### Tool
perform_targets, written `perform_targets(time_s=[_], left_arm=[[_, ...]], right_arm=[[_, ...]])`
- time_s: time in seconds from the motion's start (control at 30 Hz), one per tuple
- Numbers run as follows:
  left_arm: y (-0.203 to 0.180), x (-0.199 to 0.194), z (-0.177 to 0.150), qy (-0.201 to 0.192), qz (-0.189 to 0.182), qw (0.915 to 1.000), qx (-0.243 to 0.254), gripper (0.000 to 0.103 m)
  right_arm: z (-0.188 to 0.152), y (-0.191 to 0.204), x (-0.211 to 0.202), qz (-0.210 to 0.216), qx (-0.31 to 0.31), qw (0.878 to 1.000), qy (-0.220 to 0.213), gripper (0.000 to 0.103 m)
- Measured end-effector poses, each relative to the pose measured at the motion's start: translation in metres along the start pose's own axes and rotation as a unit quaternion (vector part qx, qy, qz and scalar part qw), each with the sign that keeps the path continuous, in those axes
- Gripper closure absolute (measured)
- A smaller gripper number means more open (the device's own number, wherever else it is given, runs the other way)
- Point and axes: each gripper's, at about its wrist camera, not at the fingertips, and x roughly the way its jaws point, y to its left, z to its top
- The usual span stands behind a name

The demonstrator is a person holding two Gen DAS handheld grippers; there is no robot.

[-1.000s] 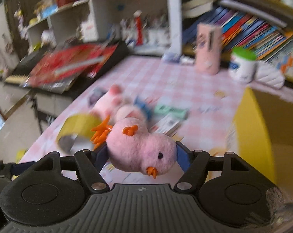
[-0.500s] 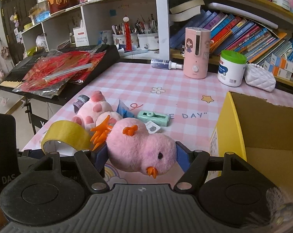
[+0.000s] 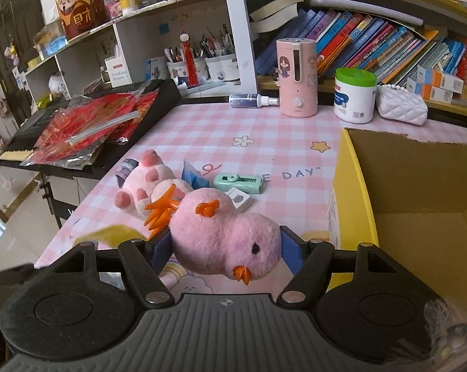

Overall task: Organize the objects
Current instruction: 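Grasp the yellow tape roll with the left tool while the right tool lifts the chick, then carry the tape roll in the left tool and chick in the right tool over the yellow box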

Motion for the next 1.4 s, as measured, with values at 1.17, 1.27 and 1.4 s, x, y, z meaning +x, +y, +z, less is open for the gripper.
perform_targets(time_s=[1.17, 1.27, 1.4], left_arm=[[0.041, -0.100, -0.052, -0.069, -0.016, 0.9974, -0.015, 0.013], [0.044, -0.110, -0.061, -0.066, -0.021, 0.9975, -0.013, 0.013], [0.047, -0.124, -0.074, -0.064, -0.025, 0.9976, -0.006, 0.013]], right_arm=[[-0.050, 0.044, -0.066, 0.006, 0.017, 1.000, -0.017, 0.034], [-0.059, 0.047, -0.076, 0.002, 0.024, 1.000, -0.014, 0.034], [-0.073, 0.051, -0.090, -0.005, 0.035, 0.999, -0.013, 0.034]])
